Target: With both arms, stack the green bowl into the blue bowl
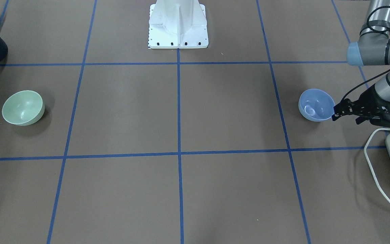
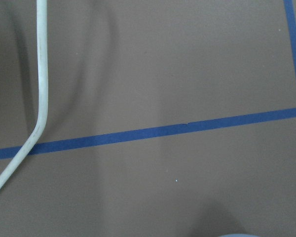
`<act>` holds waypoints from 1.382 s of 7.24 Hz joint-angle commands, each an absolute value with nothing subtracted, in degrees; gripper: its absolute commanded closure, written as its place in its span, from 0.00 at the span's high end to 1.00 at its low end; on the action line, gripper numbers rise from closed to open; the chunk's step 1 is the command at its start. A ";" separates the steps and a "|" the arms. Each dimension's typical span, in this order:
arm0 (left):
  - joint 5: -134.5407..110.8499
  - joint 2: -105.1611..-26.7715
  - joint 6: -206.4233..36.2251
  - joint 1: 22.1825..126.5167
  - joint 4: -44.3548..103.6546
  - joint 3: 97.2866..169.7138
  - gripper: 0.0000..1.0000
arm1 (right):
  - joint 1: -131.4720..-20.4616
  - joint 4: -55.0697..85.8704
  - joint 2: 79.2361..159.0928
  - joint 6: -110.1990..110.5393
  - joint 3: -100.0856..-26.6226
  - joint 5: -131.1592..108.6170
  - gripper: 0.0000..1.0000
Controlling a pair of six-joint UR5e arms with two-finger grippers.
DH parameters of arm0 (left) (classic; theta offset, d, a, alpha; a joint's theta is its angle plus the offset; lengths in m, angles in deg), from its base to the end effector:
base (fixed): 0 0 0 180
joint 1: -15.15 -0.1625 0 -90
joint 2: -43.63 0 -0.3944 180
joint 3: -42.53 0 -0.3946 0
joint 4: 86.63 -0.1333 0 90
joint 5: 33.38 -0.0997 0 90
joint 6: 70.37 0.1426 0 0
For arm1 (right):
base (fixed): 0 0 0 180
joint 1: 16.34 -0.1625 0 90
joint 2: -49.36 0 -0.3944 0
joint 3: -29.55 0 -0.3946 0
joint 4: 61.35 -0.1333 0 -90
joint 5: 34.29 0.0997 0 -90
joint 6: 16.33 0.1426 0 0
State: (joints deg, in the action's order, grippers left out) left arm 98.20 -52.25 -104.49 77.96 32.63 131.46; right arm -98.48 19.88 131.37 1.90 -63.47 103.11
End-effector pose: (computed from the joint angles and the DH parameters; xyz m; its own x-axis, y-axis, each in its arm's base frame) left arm 0.2288 -0.5300 0.5542 0.6225 0.1434 -0.7694 -0.0354 0.9872 0.1554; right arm -0.0497 -0.5672 0.5348 0.6448 -0.0307 0.7638 -0.0769 0.9915 0.1047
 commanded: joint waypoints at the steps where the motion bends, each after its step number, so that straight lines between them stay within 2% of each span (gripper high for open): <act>1: 98.11 -49.38 -105.08 76.95 36.38 131.65 0.98 | -98.43 19.25 132.50 0.47 -63.52 103.70 1.00; 4: 93.99 -47.43 -113.94 71.42 41.16 133.58 0.98 | -96.77 17.84 132.94 -0.16 -63.52 102.20 1.00; 6: 93.97 -45.59 -113.87 71.32 41.34 134.99 0.97 | -96.32 17.15 133.72 0.28 -63.70 102.99 1.00; 7: 93.89 -45.49 -113.79 71.23 41.34 134.90 0.91 | -96.32 16.97 135.21 0.45 -64.92 102.56 1.00; 10: 93.97 -45.58 -113.70 71.23 41.08 134.47 0.56 | -96.66 17.14 135.14 0.46 -66.59 103.17 1.00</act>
State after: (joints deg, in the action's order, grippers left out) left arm 93.97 -45.54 -113.71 71.21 41.18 134.66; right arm -96.43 17.11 135.01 0.44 -65.86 102.79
